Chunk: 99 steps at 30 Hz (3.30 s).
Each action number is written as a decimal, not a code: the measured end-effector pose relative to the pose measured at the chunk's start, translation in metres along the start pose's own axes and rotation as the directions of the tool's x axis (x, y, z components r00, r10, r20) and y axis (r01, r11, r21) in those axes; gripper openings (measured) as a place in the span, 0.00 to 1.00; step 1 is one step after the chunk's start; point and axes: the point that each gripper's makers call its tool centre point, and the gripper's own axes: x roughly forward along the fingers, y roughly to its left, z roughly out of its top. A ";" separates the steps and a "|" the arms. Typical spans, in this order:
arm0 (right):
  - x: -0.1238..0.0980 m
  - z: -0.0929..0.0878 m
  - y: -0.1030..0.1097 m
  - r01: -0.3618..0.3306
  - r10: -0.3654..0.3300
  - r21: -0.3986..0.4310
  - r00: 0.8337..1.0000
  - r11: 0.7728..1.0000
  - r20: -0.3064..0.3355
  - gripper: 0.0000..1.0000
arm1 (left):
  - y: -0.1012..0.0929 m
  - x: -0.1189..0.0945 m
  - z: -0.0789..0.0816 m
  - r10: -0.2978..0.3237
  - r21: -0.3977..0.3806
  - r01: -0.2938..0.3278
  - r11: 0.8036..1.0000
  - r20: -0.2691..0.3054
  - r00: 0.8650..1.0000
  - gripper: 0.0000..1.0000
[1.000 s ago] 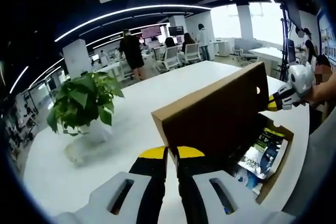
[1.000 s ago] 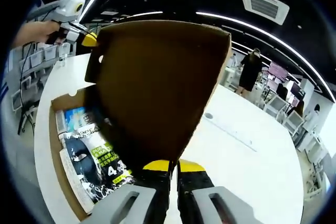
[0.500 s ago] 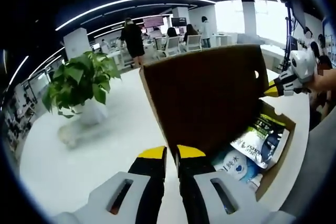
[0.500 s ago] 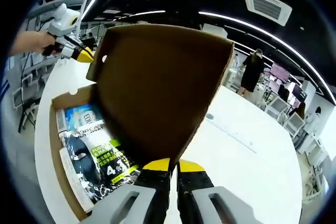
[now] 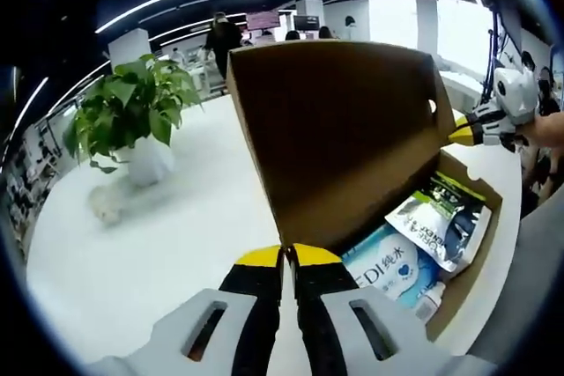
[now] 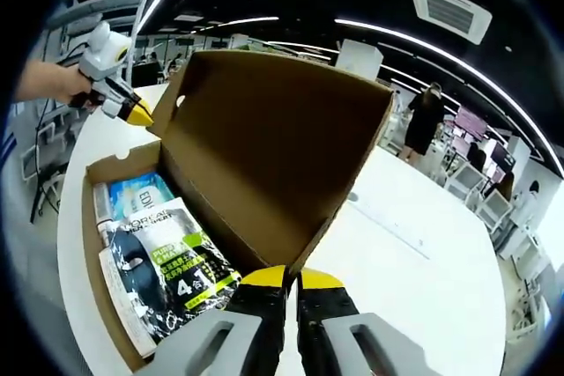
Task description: Operate the shoe box by opening the lid, removing the specified soft item, and placing it in the target area until the item is outside and the box remains undamaged.
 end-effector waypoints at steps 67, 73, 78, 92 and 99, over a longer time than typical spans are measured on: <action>0.011 0.007 -0.010 -0.006 0.004 0.101 1.000 0.995 0.015 0.00 | 0.009 0.012 0.013 -0.002 -0.010 0.001 1.000 -0.022 1.000 0.02; 0.014 0.007 -0.012 -0.006 0.005 0.106 1.000 0.994 0.014 0.00 | 0.010 0.015 0.013 0.002 -0.017 -0.002 1.000 -0.020 1.000 0.02; 0.016 0.007 -0.013 -0.006 0.004 0.108 1.000 0.994 0.013 0.00 | 0.011 0.017 0.014 0.003 -0.020 -0.004 1.000 -0.021 1.000 0.02; 0.021 0.005 -0.015 -0.006 0.005 0.110 1.000 0.994 0.011 0.00 | 0.014 0.023 0.013 0.003 -0.023 -0.004 1.000 -0.025 1.000 0.02; 0.024 0.004 -0.016 -0.003 0.002 0.115 1.000 0.993 0.009 0.00 | 0.015 0.027 0.013 0.006 -0.030 -0.006 1.000 -0.025 1.000 0.02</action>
